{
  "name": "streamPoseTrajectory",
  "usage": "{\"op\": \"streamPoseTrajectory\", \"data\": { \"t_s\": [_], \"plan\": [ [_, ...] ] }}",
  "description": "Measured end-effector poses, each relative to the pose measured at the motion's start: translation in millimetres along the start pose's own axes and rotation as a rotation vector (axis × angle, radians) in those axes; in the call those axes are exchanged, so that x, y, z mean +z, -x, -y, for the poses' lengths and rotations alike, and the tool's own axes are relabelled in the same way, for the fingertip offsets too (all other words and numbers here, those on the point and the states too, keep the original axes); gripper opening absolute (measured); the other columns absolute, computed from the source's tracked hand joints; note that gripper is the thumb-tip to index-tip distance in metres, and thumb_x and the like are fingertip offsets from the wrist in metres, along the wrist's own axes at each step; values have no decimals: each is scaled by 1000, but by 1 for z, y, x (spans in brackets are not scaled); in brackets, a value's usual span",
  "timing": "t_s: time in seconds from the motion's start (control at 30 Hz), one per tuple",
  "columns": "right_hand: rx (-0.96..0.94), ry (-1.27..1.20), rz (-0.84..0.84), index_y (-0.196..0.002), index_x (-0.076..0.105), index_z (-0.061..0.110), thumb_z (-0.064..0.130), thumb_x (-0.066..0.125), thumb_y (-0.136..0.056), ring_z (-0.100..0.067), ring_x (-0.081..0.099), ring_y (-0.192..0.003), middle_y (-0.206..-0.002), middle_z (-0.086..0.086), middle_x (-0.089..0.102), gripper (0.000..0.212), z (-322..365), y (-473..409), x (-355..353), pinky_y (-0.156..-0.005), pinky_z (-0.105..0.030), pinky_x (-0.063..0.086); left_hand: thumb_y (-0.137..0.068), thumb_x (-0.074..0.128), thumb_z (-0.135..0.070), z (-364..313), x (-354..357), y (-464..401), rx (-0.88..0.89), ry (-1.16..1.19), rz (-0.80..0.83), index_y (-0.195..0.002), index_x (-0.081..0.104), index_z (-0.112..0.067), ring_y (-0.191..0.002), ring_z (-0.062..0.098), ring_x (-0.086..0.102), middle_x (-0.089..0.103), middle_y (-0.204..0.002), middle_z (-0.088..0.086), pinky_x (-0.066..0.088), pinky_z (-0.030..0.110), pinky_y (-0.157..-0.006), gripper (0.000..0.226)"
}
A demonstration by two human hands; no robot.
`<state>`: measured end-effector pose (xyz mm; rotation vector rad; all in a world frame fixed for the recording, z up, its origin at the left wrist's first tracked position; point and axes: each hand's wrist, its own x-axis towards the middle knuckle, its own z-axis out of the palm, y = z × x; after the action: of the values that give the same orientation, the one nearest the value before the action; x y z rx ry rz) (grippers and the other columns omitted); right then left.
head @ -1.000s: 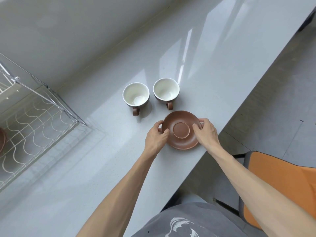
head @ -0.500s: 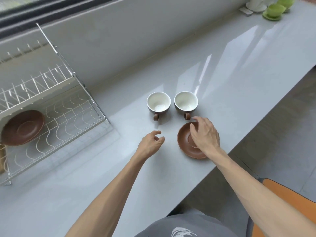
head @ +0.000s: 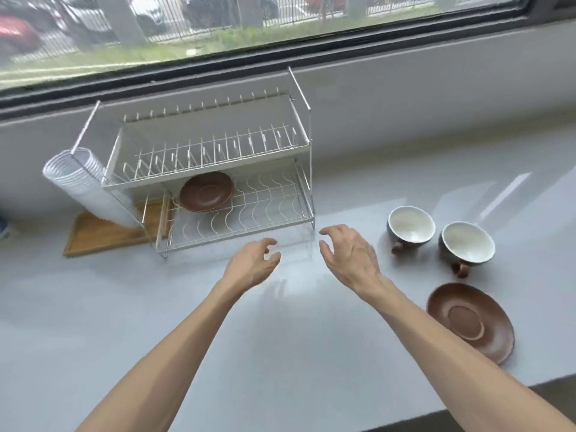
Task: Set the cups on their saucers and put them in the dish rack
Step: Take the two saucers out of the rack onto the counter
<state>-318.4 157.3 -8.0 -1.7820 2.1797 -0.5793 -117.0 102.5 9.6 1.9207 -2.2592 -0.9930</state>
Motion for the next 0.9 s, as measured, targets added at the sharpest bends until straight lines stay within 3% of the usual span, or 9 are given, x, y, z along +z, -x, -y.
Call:
{"op": "streamPoseTrajectory", "data": {
  "t_s": [0.2, 0.4, 0.67, 0.77, 0.9],
  "plan": [
    [-232, 80, 10, -135, 57, 19, 34, 50, -100, -27, 44, -138, -152, -9, 47, 38, 66, -33, 19, -106, -43, 40, -98, 50, -38, 54, -49, 10, 26, -268, -282, -147, 47, -24, -138, 28, 44, 51, -147, 5, 35, 42, -113, 50],
    [-338, 166, -2, -144, 48, 19, 39, 48, -101, -25, 36, -145, -158, -11, 37, 47, 107, -69, 26, -106, -43, 37, -97, 50, -40, 86, -79, 8, -57, -341, -494, -147, 45, -25, -141, 26, 39, 48, -149, 5, 31, 41, -113, 53],
    [-342, 186, 68, -150, 38, 20, 40, 46, -102, -26, 30, -147, -159, -11, 31, 53, 135, -119, 45, -111, -44, 33, -98, 49, -40, 108, -104, -33, -152, -214, -519, -151, 41, -23, -145, 26, 36, 44, -153, 8, 29, 43, -116, 56],
    [-331, 214, 72, -144, 45, 20, 41, 49, -99, -31, 47, -132, -144, -10, 48, 49, 142, -138, 54, -101, -43, 41, -98, 48, -42, 115, -110, -55, -184, -184, -498, -151, 41, -24, -143, 25, 38, 45, -152, 6, 31, 43, -115, 56],
    [-332, 232, 82, -142, 50, 15, 41, 53, -98, -33, 53, -130, -151, -15, 48, 51, 147, -167, 69, -97, -45, 46, -95, 50, -43, 123, -119, -89, -237, -156, -480, -137, 53, -20, -129, 29, 51, 58, -137, 7, 41, 43, -103, 48]
  ]
}}
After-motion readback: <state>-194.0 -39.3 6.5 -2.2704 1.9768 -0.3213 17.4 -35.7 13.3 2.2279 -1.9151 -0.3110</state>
